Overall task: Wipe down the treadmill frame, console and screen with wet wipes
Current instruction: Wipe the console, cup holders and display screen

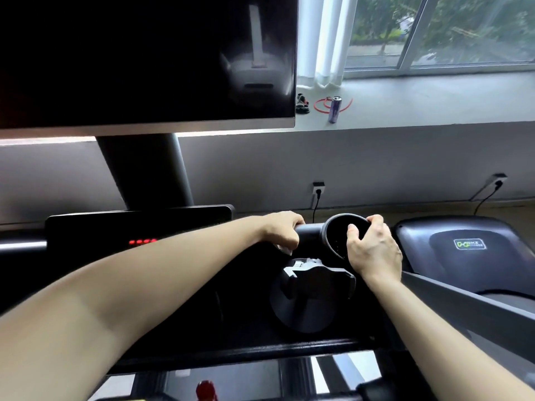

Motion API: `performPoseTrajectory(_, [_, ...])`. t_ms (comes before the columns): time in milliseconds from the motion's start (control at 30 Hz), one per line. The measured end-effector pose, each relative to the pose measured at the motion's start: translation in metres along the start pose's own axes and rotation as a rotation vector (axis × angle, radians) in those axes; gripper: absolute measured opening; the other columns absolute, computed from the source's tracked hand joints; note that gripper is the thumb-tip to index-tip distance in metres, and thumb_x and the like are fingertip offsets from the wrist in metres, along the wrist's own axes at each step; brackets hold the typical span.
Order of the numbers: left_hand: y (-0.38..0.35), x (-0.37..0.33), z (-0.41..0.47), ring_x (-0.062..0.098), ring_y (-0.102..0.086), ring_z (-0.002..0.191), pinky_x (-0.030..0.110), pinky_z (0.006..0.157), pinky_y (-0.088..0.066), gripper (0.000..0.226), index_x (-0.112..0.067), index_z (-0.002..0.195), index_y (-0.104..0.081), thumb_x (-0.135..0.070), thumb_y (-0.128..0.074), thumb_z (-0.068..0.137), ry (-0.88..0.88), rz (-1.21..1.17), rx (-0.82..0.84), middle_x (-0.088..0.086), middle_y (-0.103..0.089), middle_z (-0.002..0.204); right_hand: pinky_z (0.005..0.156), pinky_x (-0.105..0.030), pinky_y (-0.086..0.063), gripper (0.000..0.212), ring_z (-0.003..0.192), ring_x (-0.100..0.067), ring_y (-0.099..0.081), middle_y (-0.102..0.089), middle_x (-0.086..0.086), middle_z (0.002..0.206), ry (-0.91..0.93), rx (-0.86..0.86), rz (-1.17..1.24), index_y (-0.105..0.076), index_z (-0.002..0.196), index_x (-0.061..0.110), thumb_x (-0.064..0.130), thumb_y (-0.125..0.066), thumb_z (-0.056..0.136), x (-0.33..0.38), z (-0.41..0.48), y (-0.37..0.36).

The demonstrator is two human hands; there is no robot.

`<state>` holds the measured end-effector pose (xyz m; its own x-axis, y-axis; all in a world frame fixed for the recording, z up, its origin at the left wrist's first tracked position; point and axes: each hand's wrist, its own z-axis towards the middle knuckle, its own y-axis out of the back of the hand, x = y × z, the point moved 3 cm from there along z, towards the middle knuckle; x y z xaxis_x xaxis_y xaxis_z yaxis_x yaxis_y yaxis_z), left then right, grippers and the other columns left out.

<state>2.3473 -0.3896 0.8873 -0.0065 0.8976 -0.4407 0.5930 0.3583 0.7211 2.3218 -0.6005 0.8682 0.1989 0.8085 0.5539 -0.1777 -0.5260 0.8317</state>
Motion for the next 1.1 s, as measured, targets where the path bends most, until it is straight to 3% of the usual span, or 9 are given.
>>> performPoseTrajectory(100, [0.0, 0.001, -0.008, 0.013, -0.064, 0.085, 0.031, 0.074, -0.052, 0.049, -0.025, 0.121, -0.059, -0.018, -0.071, 0.074, -0.033, -0.032, -0.037, -0.006, -0.068, 0.095, 0.093, -0.045, -0.044, 0.039, 0.115, -0.039, -0.058, -0.06, -0.017, 0.127, 0.005, 0.002, 0.012, -0.05, 0.128, 0.013, 0.039, -0.053, 0.098, 0.0, -0.001, 0.0])
performPoseTrajectory(167, [0.003, 0.007, -0.014, 0.014, -0.062, 0.094, 0.031, 0.076, -0.046, 0.041, -0.025, 0.125, -0.056, -0.034, -0.069, 0.087, -0.029, 0.001, -0.009, -0.007, -0.066, 0.104, 0.093, -0.045, -0.044, 0.039, 0.116, -0.039, -0.058, -0.06, -0.017, 0.127, 0.008, 0.002, 0.019, -0.05, 0.128, 0.012, 0.037, -0.053, 0.098, 0.0, -0.003, 0.0])
performPoseTrajectory(333, [-0.008, 0.015, -0.001, 0.02, -0.061, 0.094, 0.039, 0.084, -0.049, 0.046, -0.023, 0.108, -0.057, -0.062, -0.065, 0.086, -0.061, 0.097, -0.124, -0.003, -0.067, 0.1, 0.092, -0.044, -0.043, 0.038, 0.114, -0.038, -0.058, -0.059, -0.015, 0.127, 0.003, -0.006, 0.02, -0.049, 0.128, 0.013, 0.036, -0.053, 0.097, 0.001, -0.004, 0.0])
performPoseTrajectory(500, [-0.014, -0.001, 0.012, 0.019, -0.061, 0.087, 0.037, 0.075, -0.046, 0.03, -0.026, 0.102, -0.054, -0.052, -0.059, 0.089, -0.202, 0.113, -0.217, -0.006, -0.065, 0.09, 0.091, -0.045, -0.043, 0.038, 0.114, -0.038, -0.058, -0.06, -0.014, 0.125, -0.002, -0.009, 0.01, -0.049, 0.128, 0.014, 0.036, -0.053, 0.097, 0.001, -0.002, 0.0])
performPoseTrajectory(700, [-0.013, 0.005, 0.017, 0.019, -0.061, 0.107, 0.032, 0.087, -0.042, 0.035, -0.026, 0.127, -0.059, -0.047, -0.041, 0.106, -0.206, 0.066, -0.181, -0.003, -0.068, 0.117, 0.09, -0.044, -0.044, 0.037, 0.112, -0.037, -0.059, -0.06, -0.013, 0.123, -0.007, -0.008, 0.002, -0.049, 0.126, 0.014, 0.036, -0.053, 0.096, 0.0, -0.001, 0.0])
performPoseTrajectory(767, [-0.011, 0.002, 0.02, 0.022, -0.061, 0.11, 0.036, 0.098, -0.045, 0.039, -0.02, 0.116, -0.064, -0.045, -0.034, 0.109, -0.2, -0.002, -0.177, -0.002, -0.069, 0.113, 0.089, -0.044, -0.044, 0.037, 0.112, -0.037, -0.059, -0.06, -0.013, 0.123, -0.009, -0.005, 0.005, -0.049, 0.125, 0.014, 0.036, -0.053, 0.096, 0.0, 0.0, 0.0])
performPoseTrajectory(867, [-0.012, 0.001, 0.016, 0.027, -0.061, 0.105, 0.04, 0.091, -0.045, 0.042, -0.016, 0.096, -0.058, -0.043, -0.03, 0.111, -0.135, -0.004, -0.242, 0.0, -0.064, 0.097, 0.089, -0.044, -0.044, 0.037, 0.112, -0.037, -0.059, -0.06, -0.013, 0.124, -0.007, -0.002, 0.011, -0.05, 0.126, 0.014, 0.035, -0.053, 0.096, 0.0, -0.001, 0.001])
performPoseTrajectory(967, [-0.014, 0.006, 0.0, 0.03, -0.059, 0.106, 0.038, 0.084, -0.039, 0.04, -0.022, 0.088, -0.049, -0.046, -0.027, 0.11, -0.088, 0.196, -0.254, 0.002, -0.062, 0.099, 0.091, -0.044, -0.043, 0.038, 0.113, -0.037, -0.059, -0.06, -0.014, 0.125, -0.005, 0.002, 0.014, -0.05, 0.127, 0.014, 0.035, -0.052, 0.096, 0.0, -0.001, 0.002])
performPoseTrajectory(1100, [0.006, 0.013, -0.023, 0.031, -0.063, 0.111, 0.038, 0.091, -0.043, 0.049, -0.013, 0.114, -0.059, -0.056, -0.037, 0.105, -0.023, 0.722, -0.1, 0.009, -0.068, 0.121, 0.092, -0.044, -0.043, 0.039, 0.114, -0.038, -0.059, -0.06, -0.015, 0.126, 0.0, 0.011, 0.021, -0.05, 0.128, 0.013, 0.034, -0.053, 0.096, -0.001, -0.001, 0.002])
